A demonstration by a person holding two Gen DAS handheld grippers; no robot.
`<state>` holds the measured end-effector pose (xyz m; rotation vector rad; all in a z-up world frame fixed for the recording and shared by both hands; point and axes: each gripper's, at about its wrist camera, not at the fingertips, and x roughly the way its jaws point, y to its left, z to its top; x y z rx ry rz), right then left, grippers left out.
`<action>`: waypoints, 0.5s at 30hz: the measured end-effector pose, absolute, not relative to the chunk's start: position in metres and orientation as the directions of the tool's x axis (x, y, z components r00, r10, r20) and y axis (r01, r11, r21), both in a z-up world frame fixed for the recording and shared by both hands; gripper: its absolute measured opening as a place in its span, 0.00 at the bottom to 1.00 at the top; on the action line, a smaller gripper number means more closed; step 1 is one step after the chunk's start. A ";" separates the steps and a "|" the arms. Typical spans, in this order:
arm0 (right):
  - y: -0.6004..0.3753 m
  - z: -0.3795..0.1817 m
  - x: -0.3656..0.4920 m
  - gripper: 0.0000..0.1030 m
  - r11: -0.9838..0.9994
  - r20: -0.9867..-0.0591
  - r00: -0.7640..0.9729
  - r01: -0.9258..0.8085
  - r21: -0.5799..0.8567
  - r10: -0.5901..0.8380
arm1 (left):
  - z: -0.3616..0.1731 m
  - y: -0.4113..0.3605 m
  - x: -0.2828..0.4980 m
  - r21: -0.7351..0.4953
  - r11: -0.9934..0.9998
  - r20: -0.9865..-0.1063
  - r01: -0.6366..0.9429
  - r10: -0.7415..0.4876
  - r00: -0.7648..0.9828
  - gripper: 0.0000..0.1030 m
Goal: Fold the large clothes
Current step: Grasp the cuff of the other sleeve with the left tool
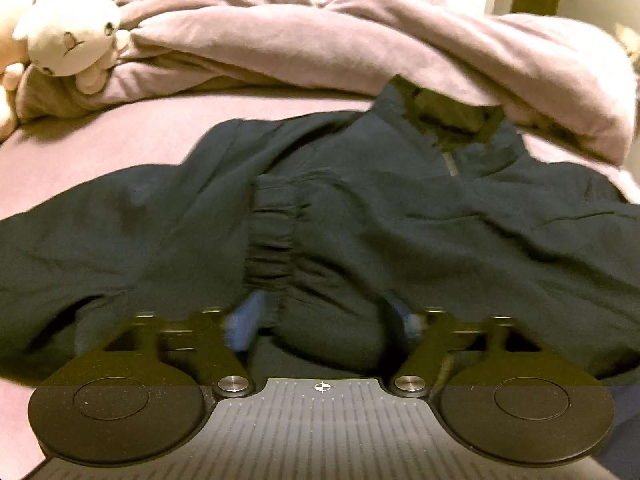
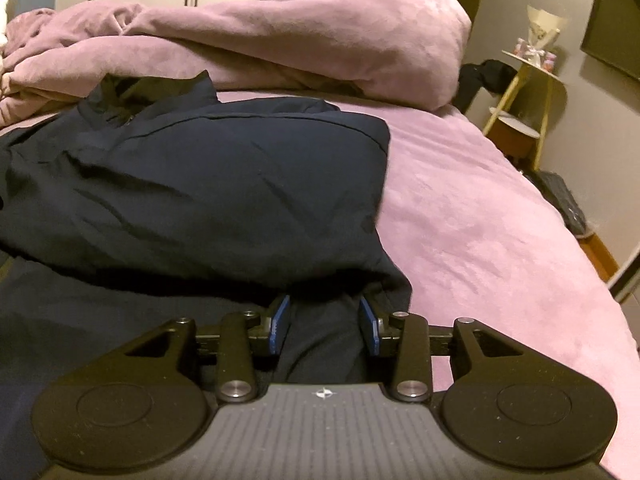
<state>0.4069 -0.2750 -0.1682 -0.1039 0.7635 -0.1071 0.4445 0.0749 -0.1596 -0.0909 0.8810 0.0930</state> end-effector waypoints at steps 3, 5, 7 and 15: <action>-0.275 -0.153 0.389 0.43 0.994 -0.685 0.720 0.089 -0.067 -0.111 | -0.160 0.104 0.436 -0.159 0.973 -0.793 -0.167 -0.025 0.609 0.94; -0.277 -0.139 0.363 0.47 0.995 -0.671 0.740 0.093 0.034 -0.046 | -0.148 0.136 0.413 -0.296 0.937 -0.762 -0.185 -0.115 0.637 0.91; -0.278 -0.130 0.336 0.60 0.988 -0.650 0.760 0.081 0.131 0.024 | -0.138 0.170 0.385 -0.410 0.889 -0.720 -0.201 -0.181 0.670 0.91; -0.259 -0.130 0.269 0.67 0.926 -0.616 0.747 0.003 0.377 0.248 | -0.126 0.342 0.272 -0.535 0.687 -0.668 -0.491 0.013 0.744 0.94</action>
